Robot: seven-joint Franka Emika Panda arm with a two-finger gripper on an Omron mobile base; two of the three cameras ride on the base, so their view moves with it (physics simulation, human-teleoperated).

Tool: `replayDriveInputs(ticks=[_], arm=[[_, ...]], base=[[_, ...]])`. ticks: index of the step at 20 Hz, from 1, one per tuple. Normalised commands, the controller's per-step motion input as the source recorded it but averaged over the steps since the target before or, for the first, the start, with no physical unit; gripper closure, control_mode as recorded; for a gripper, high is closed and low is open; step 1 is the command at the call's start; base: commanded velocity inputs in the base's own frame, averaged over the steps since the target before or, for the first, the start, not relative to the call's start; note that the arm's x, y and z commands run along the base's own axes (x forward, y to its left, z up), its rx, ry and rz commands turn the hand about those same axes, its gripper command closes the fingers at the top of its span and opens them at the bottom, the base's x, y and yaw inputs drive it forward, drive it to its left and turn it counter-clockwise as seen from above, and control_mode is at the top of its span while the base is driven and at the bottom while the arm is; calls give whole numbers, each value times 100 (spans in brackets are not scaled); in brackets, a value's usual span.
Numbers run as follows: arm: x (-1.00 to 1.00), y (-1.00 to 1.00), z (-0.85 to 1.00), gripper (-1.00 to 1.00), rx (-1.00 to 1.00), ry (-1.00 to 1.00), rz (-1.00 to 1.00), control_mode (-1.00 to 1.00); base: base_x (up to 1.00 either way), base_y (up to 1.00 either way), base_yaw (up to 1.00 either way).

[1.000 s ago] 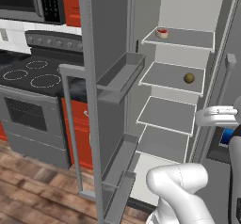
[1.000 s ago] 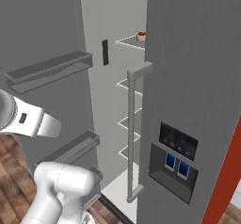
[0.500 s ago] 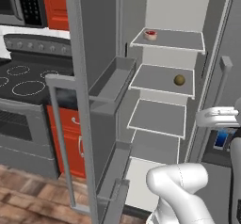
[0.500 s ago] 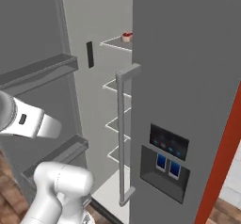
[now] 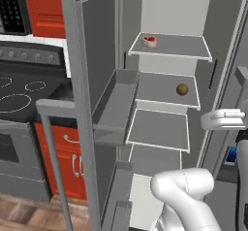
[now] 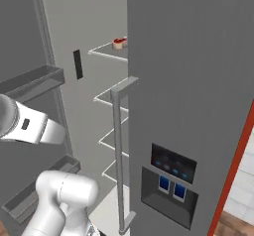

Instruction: Take the cheese, steak, and potato from the fridge and place them on the plate on the dining counter to create an appetizer plate.

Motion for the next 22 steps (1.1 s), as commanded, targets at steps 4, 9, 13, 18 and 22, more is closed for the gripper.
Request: replayDriveInputs(ticks=[4, 9, 13, 18, 22], arm=[[0, 0, 0, -100, 0, 0, 0, 100], [0, 0, 0, -100, 0, 0, 0, 100], [0, 0, 0, -100, 0, 0, 0, 100], [0, 0, 0, -100, 0, 0, 0, 100], [0, 0, 0, -100, 0, 0, 0, 100]], base=[[68, 20, -23], [77, 39, -25], [89, 39, -25], [98, 49, -23], [100, 59, -17]])
